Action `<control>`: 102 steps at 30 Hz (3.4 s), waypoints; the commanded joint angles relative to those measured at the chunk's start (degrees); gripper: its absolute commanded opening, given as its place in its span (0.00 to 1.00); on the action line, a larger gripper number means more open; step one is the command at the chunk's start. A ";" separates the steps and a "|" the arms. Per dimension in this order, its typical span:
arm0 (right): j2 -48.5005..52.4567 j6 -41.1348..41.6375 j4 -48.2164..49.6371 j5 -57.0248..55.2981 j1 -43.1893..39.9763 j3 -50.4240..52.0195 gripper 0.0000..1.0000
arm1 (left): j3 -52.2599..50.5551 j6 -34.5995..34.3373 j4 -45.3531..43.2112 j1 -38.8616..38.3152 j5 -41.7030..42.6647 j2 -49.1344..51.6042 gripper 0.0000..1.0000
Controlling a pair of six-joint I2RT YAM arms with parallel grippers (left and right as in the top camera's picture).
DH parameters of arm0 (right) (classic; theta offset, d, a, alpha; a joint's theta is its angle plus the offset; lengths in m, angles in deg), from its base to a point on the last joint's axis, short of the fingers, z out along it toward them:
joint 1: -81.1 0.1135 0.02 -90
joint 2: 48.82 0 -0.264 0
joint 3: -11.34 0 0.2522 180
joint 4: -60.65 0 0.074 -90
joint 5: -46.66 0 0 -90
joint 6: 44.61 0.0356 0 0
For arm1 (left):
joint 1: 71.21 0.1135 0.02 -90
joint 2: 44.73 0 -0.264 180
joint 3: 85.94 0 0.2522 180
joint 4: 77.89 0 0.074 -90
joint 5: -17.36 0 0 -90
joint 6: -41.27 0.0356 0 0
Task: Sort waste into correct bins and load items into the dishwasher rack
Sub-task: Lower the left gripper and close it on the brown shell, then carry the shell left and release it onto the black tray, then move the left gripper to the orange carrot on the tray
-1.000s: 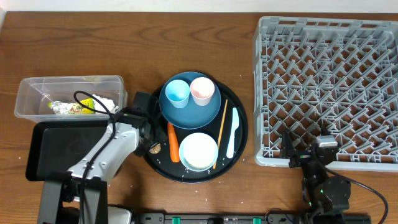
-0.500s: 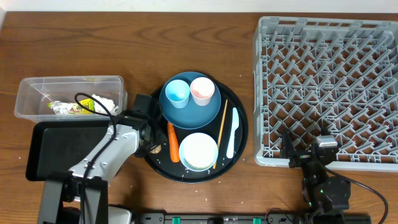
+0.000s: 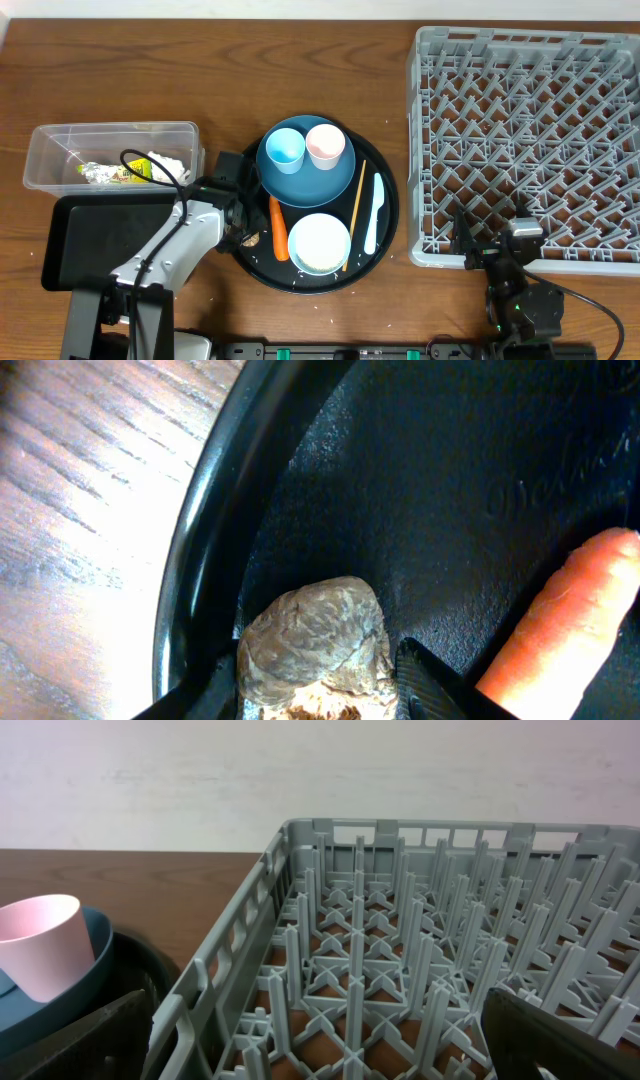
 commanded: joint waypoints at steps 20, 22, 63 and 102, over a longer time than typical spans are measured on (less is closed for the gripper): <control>-0.35 -0.42 -0.20 0.20 0.04 0.09 0.99 | 6.29 3.87 6.56 0.00 -0.85 -7.26 0.37; -0.35 -0.44 -0.20 0.20 0.04 0.09 0.99 | 7.23 5.22 8.09 0.07 -0.90 -9.11 0.38; -0.35 -0.44 -0.20 0.20 0.04 0.09 0.99 | 13.53 14.08 11.23 58.18 -1.92 1.20 0.38; -0.35 -0.44 -0.20 0.20 0.04 0.09 0.99 | 14.21 19.54 16.83 19.54 10.01 -20.28 0.68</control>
